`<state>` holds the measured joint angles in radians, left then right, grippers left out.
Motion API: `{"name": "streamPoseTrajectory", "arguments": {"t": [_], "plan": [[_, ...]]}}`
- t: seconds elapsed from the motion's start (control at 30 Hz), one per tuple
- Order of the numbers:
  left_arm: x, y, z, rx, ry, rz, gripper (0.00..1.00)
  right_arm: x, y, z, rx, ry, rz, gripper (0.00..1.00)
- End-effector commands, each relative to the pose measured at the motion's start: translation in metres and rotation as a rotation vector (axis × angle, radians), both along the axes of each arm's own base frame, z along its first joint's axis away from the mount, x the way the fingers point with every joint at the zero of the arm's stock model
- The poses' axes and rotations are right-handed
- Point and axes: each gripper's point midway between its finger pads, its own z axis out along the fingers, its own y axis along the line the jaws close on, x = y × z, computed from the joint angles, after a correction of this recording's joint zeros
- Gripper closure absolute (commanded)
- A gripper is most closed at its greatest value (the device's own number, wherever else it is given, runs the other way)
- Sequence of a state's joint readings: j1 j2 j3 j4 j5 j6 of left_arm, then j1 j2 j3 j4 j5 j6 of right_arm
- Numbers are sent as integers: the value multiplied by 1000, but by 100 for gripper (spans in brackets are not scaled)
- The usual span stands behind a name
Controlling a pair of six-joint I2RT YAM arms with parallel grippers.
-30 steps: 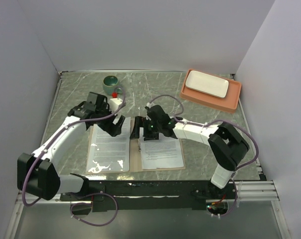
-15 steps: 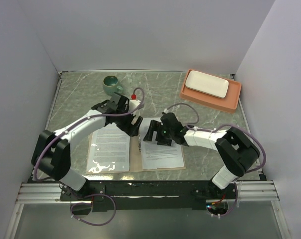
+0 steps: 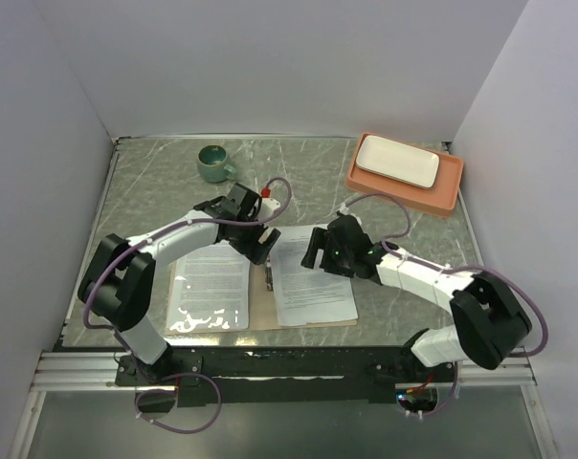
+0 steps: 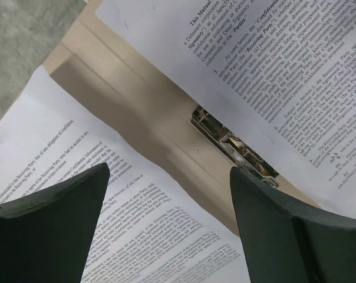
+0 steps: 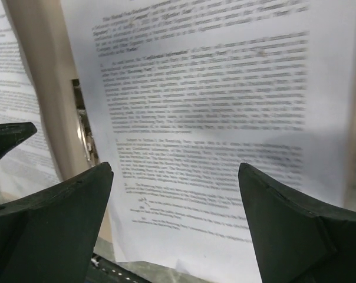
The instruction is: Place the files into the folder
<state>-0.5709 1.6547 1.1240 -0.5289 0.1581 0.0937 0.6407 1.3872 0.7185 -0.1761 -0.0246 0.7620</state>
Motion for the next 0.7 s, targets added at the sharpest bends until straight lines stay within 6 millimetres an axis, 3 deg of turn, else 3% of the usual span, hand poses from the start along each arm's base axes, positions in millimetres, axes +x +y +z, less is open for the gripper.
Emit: {"name": "streamPoseTrajectory", "arguments": {"t": [0.0, 0.07, 0.23, 0.4, 0.47, 0.53, 0.63, 0.67], "plan": [[5, -7, -11, 42, -44, -26, 10, 7, -33, 15, -154, -47, -71, 6], [4, -9, -16, 46, -33, -29, 11, 3, -29, 17, -137, -71, -46, 6], [5, -6, -21, 75, -42, -26, 11, 5, 12, 43, -29, -181, 72, 14], [4, -5, -22, 80, -43, -30, 11, -29, 74, 73, 73, -349, 302, 40], [4, -6, -22, 78, -37, -31, 11, -34, 87, 73, 88, -367, 339, 49], [4, -6, -22, 73, -38, -31, 11, -44, 98, 59, 63, -343, 383, 53], [4, -6, -20, 71, -44, -32, 11, -52, 108, 36, 1, -295, 413, 53], [3, -5, -20, 73, -45, -32, 11, -49, 115, 40, 0, -304, 408, 45]]}}
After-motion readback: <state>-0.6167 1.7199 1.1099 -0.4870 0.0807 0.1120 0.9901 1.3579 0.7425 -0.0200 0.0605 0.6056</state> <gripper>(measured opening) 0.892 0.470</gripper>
